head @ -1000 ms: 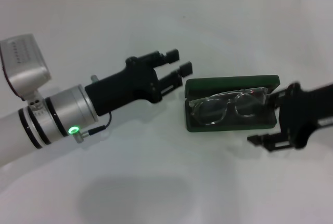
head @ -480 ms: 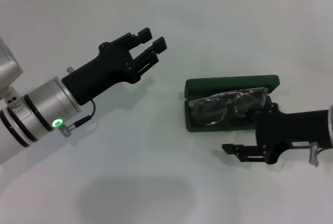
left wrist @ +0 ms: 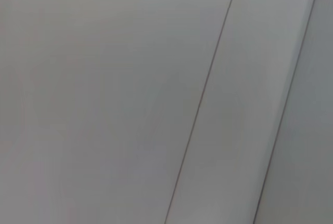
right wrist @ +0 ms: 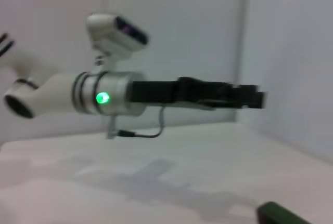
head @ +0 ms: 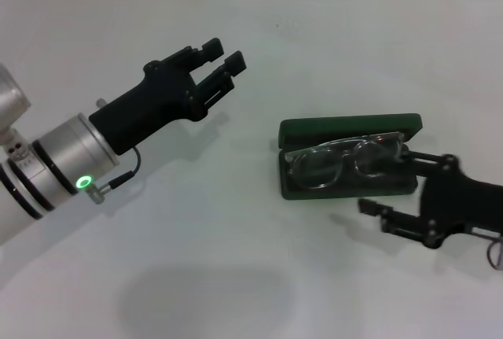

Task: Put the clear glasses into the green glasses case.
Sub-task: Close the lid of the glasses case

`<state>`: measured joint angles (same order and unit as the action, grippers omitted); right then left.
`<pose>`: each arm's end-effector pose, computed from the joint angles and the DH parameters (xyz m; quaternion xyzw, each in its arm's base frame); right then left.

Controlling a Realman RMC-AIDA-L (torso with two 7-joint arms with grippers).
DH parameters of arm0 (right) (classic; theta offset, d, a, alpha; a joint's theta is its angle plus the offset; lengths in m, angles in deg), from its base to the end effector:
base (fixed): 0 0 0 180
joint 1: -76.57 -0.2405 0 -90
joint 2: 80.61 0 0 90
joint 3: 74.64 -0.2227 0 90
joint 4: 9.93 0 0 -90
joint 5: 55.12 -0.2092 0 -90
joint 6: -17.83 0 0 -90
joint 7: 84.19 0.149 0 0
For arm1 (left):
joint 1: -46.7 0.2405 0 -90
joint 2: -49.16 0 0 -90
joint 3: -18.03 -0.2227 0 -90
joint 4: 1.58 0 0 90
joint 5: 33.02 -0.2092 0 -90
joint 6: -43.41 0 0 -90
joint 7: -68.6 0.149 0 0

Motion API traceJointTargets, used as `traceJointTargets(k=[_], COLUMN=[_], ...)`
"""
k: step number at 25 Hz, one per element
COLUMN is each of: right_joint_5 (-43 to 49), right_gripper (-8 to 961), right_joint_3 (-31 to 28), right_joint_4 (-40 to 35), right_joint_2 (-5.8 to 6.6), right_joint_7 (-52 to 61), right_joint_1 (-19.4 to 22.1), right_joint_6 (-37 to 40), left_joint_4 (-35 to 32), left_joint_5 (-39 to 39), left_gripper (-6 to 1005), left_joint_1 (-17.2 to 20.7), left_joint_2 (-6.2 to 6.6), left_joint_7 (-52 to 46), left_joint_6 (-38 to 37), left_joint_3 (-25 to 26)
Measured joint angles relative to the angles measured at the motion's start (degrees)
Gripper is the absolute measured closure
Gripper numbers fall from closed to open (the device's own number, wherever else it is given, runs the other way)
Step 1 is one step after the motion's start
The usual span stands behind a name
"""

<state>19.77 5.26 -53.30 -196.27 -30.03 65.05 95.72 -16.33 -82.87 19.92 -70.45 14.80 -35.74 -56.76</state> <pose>0.2408 0.2679 -0.0147 -0.9402 0.0625 0.2722 0.1949 -0.2231 0.3094 -0.0303 -0.8284 -0.2419 -0.4376 0.2525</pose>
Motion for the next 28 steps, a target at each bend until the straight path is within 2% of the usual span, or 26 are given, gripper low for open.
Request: traceJointTargets(k=[4,9,17,23,28], right_joint_5=[-9.73,-13.44,-14.42,-16.36,-16.36], right_gripper=[368,370,383,385,385], right_joint_3=[-1.35,-1.11,0.02,3.93,4.36], right_joint_4=[11.65,19.36,23.79,24.05,24.02], right_joint_2=[-0.16,-0.45,-0.54,-0.53,-0.53], right_joint_7=[-10.59,-15.63,-15.07,-11.78,-9.64], right_joint_1=[-0.75,-3.63,-9.56,-12.73,-14.11], right_joint_6=[1.84,2.55,2.11,-3.74,-7.03], left_joint_4=[-0.16,0.07,0.08,0.08,0.08], left_joint_5=[0.17,0.61,0.64,0.64,0.64], left_gripper=[503,502,502,501,501], left_joint_1=[-0.51,-1.27,-1.85,-1.82,-1.79], left_joint_2=[-0.11,-0.23,-0.27,-0.32,-0.36], left_joint_7=[-0.12,-0.18,-0.17,0.05,-0.06], left_joint_6=[0.81,1.44,1.63,1.64,2.07], left_joint_3=[0.02,0.05,0.08,0.08,0.08])
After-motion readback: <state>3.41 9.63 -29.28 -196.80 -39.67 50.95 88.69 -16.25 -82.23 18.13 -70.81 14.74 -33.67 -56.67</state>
